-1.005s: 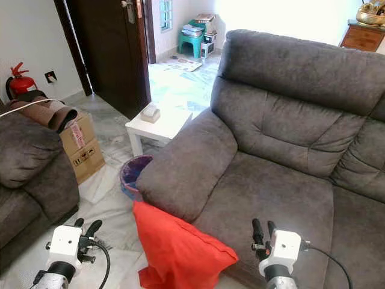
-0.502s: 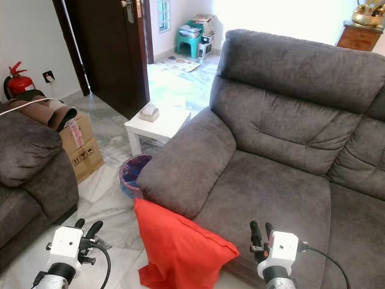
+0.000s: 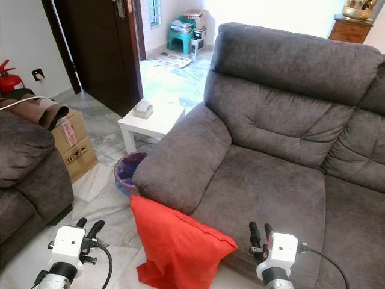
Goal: Move the pillow to the sofa from floor
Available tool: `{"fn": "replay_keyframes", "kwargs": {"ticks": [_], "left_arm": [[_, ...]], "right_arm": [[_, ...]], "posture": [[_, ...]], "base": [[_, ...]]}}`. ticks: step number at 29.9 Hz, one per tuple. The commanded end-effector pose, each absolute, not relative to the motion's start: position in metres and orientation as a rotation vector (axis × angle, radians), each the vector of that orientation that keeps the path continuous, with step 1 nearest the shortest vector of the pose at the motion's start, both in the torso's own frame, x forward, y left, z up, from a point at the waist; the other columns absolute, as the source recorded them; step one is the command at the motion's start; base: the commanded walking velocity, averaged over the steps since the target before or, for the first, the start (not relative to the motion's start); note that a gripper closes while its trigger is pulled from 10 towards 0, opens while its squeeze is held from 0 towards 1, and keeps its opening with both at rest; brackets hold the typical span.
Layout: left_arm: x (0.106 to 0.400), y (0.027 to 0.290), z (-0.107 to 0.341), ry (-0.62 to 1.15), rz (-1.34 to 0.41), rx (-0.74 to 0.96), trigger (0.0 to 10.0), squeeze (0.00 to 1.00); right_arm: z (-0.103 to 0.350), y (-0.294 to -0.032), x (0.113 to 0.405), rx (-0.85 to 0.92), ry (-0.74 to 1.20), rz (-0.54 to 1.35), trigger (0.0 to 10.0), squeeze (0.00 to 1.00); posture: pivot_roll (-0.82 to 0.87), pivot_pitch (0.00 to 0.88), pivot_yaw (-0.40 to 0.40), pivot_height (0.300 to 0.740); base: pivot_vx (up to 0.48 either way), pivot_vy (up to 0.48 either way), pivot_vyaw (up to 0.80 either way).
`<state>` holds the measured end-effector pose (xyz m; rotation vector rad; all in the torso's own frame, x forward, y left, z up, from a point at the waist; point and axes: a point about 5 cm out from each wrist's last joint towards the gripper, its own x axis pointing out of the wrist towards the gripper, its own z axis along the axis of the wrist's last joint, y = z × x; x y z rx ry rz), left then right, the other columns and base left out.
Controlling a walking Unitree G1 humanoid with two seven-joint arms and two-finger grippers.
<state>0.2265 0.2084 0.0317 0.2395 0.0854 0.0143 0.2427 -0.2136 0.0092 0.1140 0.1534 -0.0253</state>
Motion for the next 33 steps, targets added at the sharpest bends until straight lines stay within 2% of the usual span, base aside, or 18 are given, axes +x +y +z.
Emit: {"fn": "replay_keyframes", "kwargs": {"ticks": [1, 15, 25, 33], "left_arm": [[0.225, 0.209, 0.032, 0.096, 0.010, 0.242, 10.0, 0.00], [0.239, 0.211, 0.042, 0.073, -0.025, 0.257, 10.0, 0.00], [0.239, 0.206, 0.039, 0.086, -0.037, 0.222, 10.0, 0.00], [0.233, 0.203, 0.034, 0.113, -0.070, 0.213, 10.0, 0.00]], "right_arm": [[0.007, -0.213, 0.242, 0.128, 0.167, -0.038, 10.0, 0.00], [0.000, -0.208, 0.232, 0.163, 0.171, -0.110, 10.0, 0.00], [0.006, -0.214, 0.238, 0.073, 0.159, -0.105, 10.0, 0.00], [0.003, -0.207, 0.239, 0.102, 0.170, -0.098, 10.0, 0.00]], "posture": [[0.01, 0.118, 0.014, 0.676], [0.01, 0.136, 0.064, 0.676], [0.01, 0.139, 0.053, 0.676], [0.01, 0.137, 0.048, 0.676]], "base": [[0.000, 0.000, 0.00], [0.000, 0.000, 0.00], [0.000, 0.000, 0.00], [0.000, 0.000, 0.00]]}}
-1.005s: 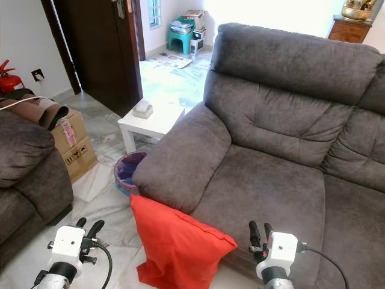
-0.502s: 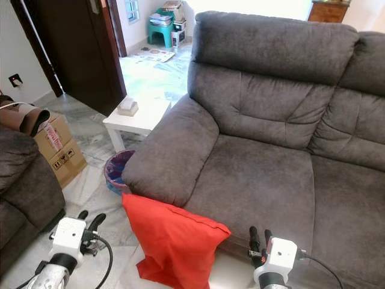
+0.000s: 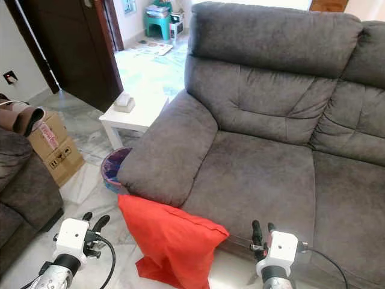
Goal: Move the pillow to the sofa from floor
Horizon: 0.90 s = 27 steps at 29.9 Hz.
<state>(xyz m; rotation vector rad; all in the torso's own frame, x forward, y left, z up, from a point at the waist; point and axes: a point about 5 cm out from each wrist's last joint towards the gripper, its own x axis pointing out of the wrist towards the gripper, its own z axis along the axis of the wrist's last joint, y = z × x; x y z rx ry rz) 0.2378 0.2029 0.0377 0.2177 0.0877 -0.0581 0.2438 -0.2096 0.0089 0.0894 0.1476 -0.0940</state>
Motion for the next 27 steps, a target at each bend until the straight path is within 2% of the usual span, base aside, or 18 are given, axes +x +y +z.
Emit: {"fn": "replay_keyframes", "kwargs": {"ticks": [1, 7, 13, 27], "left_arm": [[0.2333, 0.2026, 0.0342, 0.115, -0.071, 0.212, 10.0, 0.00], [0.2341, 0.2036, 0.0354, 0.109, -0.059, 0.203, 10.0, 0.00], [0.2353, 0.2041, 0.0364, 0.104, -0.059, 0.204, 10.0, 0.00], [0.2365, 0.2020, 0.0375, 0.099, -0.068, 0.197, 10.0, 0.00]], "right_arm": [[0.0033, -0.2067, 0.2390, 0.098, 0.170, -0.099, 10.0, 0.00], [-0.0003, -0.1987, 0.2364, 0.085, 0.183, -0.072, 10.0, 0.00], [0.0020, -0.2024, 0.2381, 0.086, 0.170, -0.079, 10.0, 0.00], [0.0011, -0.2044, 0.2382, 0.116, 0.171, -0.105, 10.0, 0.00]], "posture": [[0.01, 0.137, 0.048, 0.676], [0.01, 0.131, 0.048, 0.676], [0.01, 0.122, 0.049, 0.676], [0.01, 0.123, 0.045, 0.676]], "base": [[0.000, 0.000, 0.00], [0.000, 0.000, 0.00], [0.000, 0.000, 0.69], [0.000, 0.000, 0.00]]}}
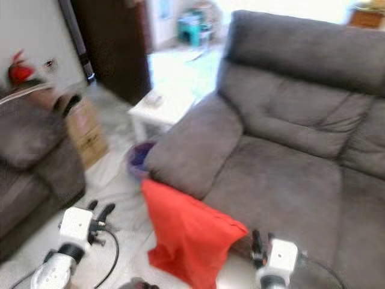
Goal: Move the pillow to the sofa from floor
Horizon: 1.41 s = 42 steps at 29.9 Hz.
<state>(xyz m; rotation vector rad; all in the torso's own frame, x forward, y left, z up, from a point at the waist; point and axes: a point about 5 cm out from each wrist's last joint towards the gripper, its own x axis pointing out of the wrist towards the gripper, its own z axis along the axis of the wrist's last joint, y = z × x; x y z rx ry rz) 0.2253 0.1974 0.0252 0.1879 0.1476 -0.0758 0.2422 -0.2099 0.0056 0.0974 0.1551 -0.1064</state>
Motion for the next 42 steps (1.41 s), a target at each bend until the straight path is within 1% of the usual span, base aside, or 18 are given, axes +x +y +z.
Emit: {"fn": "replay_keyframes", "kwargs": {"ticks": [1, 13, 17, 20, 30, 33, 36, 42], "left_arm": [[0.2365, 0.2019, 0.0376, 0.098, -0.068, 0.197, 10.0, 0.00], [0.2361, 0.2018, 0.0388, 0.091, -0.060, 0.199, 10.0, 0.00], [0.2368, 0.2023, 0.0405, 0.084, -0.063, 0.208, 10.0, 0.00], [0.2372, 0.2025, 0.0415, 0.080, -0.064, 0.211, 10.0, 0.00], [0.2372, 0.2013, 0.0418, 0.079, -0.064, 0.209, 10.0, 0.00], [0.2371, 0.2014, 0.0418, 0.079, -0.061, 0.211, 10.0, 0.00], [0.2372, 0.2015, 0.0419, 0.078, -0.060, 0.211, 10.0, 0.00], [0.2374, 0.2024, 0.0420, 0.078, -0.052, 0.211, 10.0, 0.00]], "right_arm": [[0.0010, -0.2043, 0.2382, 0.117, 0.171, -0.105, 10.0, 0.00], [-0.0002, -0.2047, 0.2386, 0.115, 0.182, -0.107, 10.0, 0.00], [-0.0012, -0.2043, 0.2400, 0.122, 0.199, -0.113, 10.0, 0.00], [0.0021, -0.2048, 0.2398, 0.125, 0.161, -0.111, 10.0, 0.00], [-0.0002, -0.2046, 0.2408, 0.116, 0.193, -0.105, 10.0, 0.00], [-0.0007, -0.2044, 0.2415, 0.114, 0.198, -0.106, 10.0, 0.00], [0.0017, -0.2044, 0.2419, 0.116, 0.170, -0.103, 10.0, 0.00], [0.0014, -0.2047, 0.2422, 0.113, 0.177, -0.104, 10.0, 0.00]], "posture": [[0.01, 0.123, 0.045, 0.676], [0.01, 0.129, 0.042, 0.676], [0.01, 0.129, 0.043, 0.651], [0.02, 0.128, 0.042, 0.651], [0.02, 0.128, 0.041, 0.651], [0.02, 0.129, 0.040, 0.636], [0.02, 0.128, 0.039, 0.636], [0.02, 0.127, 0.039, 0.636]], "base": [[0.000, 0.000, 0.00], [0.000, 0.000, 0.00], [0.000, 0.000, 0.00], [0.000, 0.000, 0.00], [0.000, 0.000, 0.00], [0.000, 0.000, 0.00], [0.000, 0.000, 0.00], [0.000, 0.000, 0.00]]}}
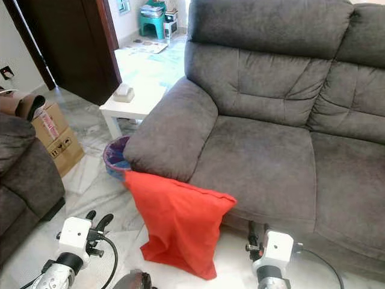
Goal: Move the pillow to the sofa from floor
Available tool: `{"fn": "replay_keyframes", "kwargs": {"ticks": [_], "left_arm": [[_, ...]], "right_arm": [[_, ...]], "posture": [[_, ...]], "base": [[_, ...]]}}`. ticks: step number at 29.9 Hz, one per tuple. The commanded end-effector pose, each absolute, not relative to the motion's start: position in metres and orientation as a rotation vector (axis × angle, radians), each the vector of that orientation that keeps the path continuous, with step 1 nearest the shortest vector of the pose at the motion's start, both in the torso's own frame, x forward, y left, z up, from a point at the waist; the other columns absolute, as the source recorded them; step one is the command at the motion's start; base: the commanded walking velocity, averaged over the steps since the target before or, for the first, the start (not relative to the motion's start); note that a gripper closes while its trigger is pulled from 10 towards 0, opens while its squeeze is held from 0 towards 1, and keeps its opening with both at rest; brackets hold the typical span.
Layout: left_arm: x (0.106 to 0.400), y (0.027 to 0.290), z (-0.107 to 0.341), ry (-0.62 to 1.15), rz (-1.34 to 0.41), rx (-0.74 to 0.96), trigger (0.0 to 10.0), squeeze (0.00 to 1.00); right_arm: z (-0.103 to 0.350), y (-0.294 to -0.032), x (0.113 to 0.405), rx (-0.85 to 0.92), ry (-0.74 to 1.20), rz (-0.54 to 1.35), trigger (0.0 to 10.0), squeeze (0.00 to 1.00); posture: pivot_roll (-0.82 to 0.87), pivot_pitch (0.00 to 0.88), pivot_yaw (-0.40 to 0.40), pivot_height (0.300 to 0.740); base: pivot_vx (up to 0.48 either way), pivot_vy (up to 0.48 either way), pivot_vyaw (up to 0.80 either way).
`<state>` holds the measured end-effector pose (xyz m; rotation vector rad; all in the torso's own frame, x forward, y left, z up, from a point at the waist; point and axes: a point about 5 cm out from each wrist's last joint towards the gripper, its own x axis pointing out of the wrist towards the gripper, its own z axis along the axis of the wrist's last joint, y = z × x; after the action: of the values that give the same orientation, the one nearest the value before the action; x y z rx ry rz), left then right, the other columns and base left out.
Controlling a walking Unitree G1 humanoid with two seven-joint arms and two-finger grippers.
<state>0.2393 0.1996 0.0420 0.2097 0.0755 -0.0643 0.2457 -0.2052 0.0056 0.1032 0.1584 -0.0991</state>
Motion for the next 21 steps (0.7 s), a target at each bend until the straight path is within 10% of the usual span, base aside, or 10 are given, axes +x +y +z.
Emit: {"fn": "replay_keyframes", "kwargs": {"ticks": [1, 21], "left_arm": [[0.2374, 0.2025, 0.0420, 0.079, -0.052, 0.211, 10.0, 0.00], [0.2375, 0.2061, 0.0427, 0.081, -0.045, 0.223, 10.0, 0.00]], "right_arm": [[0.0013, -0.2046, 0.2423, 0.113, 0.178, -0.104, 10.0, 0.00], [0.0019, -0.1984, 0.2437, 0.130, 0.167, -0.076, 10.0, 0.00]], "posture": [[0.02, 0.129, 0.039, 0.636], [0.02, 0.127, 0.044, 0.636]], "base": [[0.000, 0.000, 0.00], [0.156, 0.000, 0.00]]}}
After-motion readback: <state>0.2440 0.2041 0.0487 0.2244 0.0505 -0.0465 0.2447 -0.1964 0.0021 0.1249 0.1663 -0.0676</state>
